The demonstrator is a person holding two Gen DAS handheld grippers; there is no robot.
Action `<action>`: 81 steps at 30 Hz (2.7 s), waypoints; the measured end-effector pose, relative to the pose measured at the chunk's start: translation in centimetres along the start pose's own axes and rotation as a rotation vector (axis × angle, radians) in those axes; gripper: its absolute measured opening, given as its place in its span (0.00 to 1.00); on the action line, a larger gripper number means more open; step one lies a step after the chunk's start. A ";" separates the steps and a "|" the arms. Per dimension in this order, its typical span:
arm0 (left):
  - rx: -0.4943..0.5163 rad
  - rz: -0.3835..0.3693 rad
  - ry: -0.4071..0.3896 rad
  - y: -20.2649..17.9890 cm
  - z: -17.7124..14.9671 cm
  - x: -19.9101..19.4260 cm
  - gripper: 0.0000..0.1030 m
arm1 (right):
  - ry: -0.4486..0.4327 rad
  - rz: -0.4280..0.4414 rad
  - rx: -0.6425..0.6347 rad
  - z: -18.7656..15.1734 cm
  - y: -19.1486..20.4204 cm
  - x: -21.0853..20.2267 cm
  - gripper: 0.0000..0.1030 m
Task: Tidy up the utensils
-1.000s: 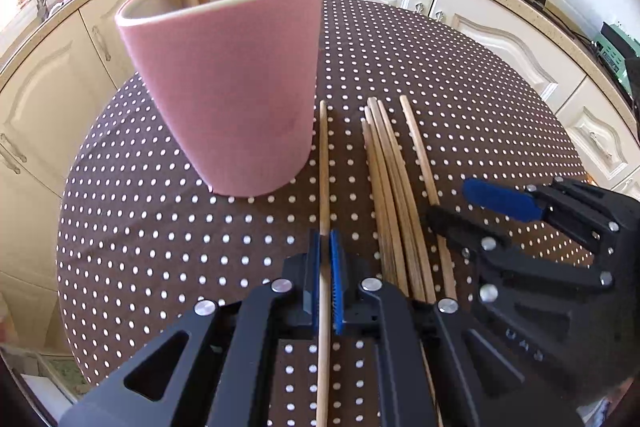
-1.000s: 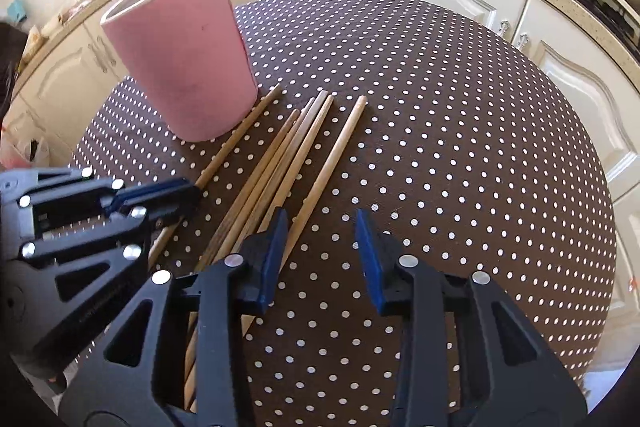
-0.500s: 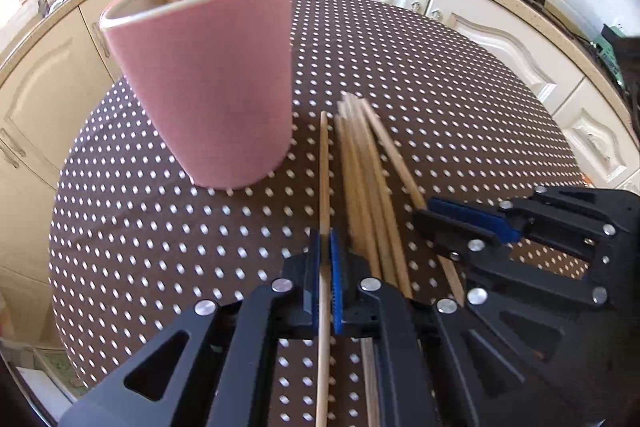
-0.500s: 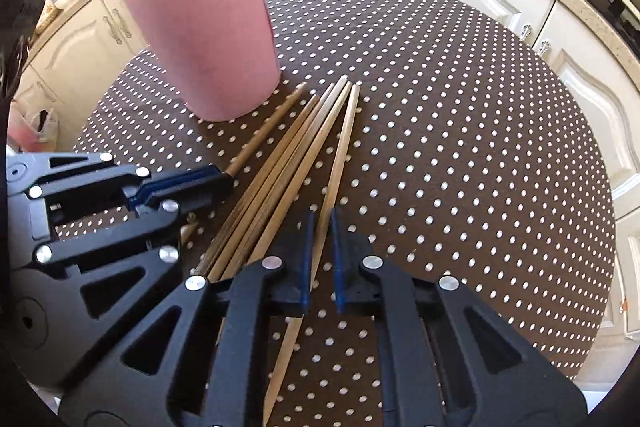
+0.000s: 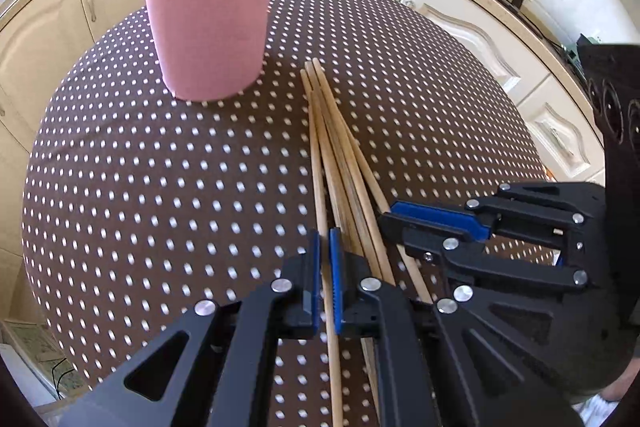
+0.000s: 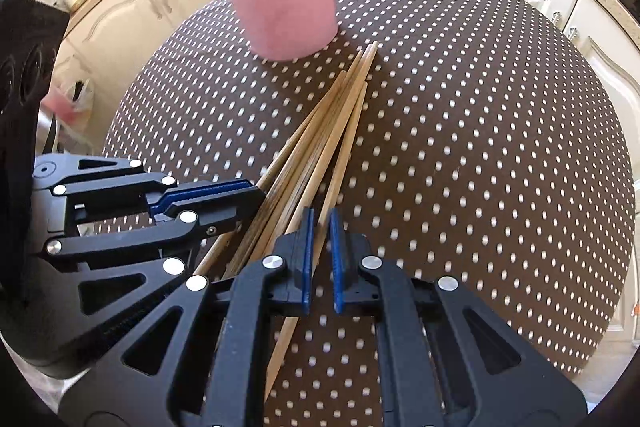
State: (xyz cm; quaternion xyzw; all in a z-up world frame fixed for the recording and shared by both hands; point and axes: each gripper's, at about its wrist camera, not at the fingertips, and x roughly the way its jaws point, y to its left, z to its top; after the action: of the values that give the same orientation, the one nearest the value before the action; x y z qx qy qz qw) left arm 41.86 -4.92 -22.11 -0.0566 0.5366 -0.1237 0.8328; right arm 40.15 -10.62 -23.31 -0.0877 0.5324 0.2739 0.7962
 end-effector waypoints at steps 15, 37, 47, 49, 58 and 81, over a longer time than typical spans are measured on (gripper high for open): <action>-0.051 0.006 -0.042 2.3 -3.4 -3.1 0.05 | -0.007 -0.017 0.025 -3.9 -2.6 -2.5 0.06; 0.002 0.080 -0.072 3.0 -4.0 -5.6 0.05 | 0.026 -0.065 0.042 -3.3 -3.7 -3.9 0.06; 0.015 0.111 -0.044 2.5 -2.8 -4.3 0.05 | 0.074 -0.133 0.022 -2.0 -2.3 -3.1 0.06; 0.019 0.117 -0.036 2.5 -2.3 -4.1 0.05 | 0.077 -0.149 0.013 -1.9 -2.1 -3.2 0.06; 0.050 0.164 0.037 2.2 -1.2 -2.0 0.06 | 0.116 -0.170 -0.009 -0.2 -1.7 -1.6 0.06; 0.174 0.186 0.090 -0.7 1.5 1.1 0.05 | 0.167 -0.178 -0.076 3.7 -0.9 1.9 0.06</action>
State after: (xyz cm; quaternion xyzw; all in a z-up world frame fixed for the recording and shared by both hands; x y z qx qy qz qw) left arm 43.58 -5.95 -22.31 0.0718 0.5637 -0.0943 0.8174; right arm 44.14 -9.15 -23.57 -0.1871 0.5764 0.2137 0.7662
